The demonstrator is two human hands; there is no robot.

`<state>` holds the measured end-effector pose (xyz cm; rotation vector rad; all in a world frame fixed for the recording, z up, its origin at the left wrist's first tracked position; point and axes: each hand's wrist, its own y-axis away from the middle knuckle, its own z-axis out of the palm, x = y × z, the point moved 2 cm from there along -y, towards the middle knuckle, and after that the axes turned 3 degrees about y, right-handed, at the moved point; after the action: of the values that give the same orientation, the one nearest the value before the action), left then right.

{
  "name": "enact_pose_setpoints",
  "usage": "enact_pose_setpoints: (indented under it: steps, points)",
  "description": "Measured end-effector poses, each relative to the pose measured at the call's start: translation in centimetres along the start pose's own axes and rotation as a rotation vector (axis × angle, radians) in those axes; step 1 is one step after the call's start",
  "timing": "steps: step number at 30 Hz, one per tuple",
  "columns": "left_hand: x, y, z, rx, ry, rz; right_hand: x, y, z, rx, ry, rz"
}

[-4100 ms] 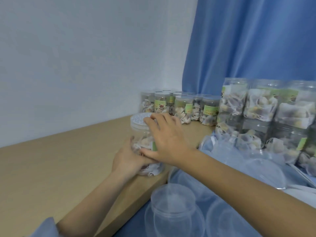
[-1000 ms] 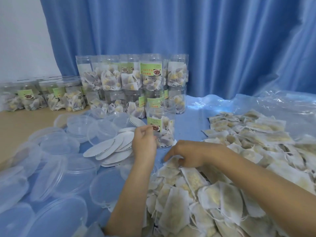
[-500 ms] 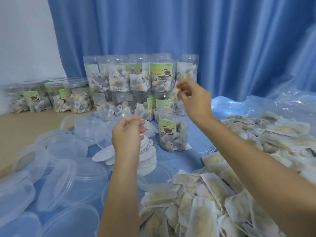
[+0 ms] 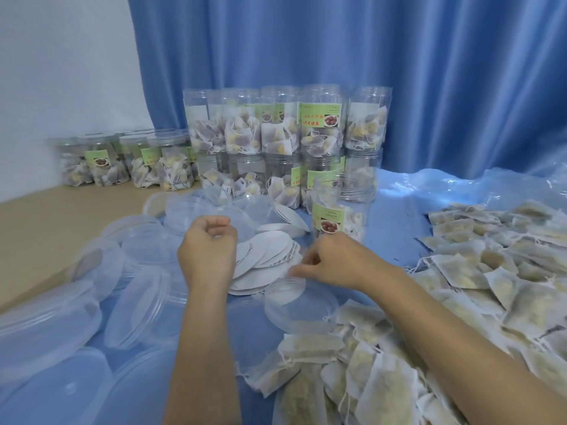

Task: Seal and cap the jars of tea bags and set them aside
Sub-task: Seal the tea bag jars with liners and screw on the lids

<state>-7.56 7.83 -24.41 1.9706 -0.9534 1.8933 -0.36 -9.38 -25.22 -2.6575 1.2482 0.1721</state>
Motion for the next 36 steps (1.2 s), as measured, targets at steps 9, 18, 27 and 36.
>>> enact_pose_setpoints:
  steps: [9,18,27,36]
  points:
    - [-1.8,0.5,1.1,-0.152,-0.485,0.088,0.3,0.1,-0.2,0.053,0.076,0.117]
    - [-2.9,0.6,2.1,-0.251,-0.627,0.122,1.3,0.3,-3.1,0.508,-0.425,0.184]
    - [-2.0,0.7,1.6,0.077,-0.444,0.201,1.2,0.8,-3.2,0.655,-0.746,0.181]
    - [-1.5,1.0,1.2,-0.026,0.311,-0.053,1.1,0.6,-2.8,0.674,-0.774,0.211]
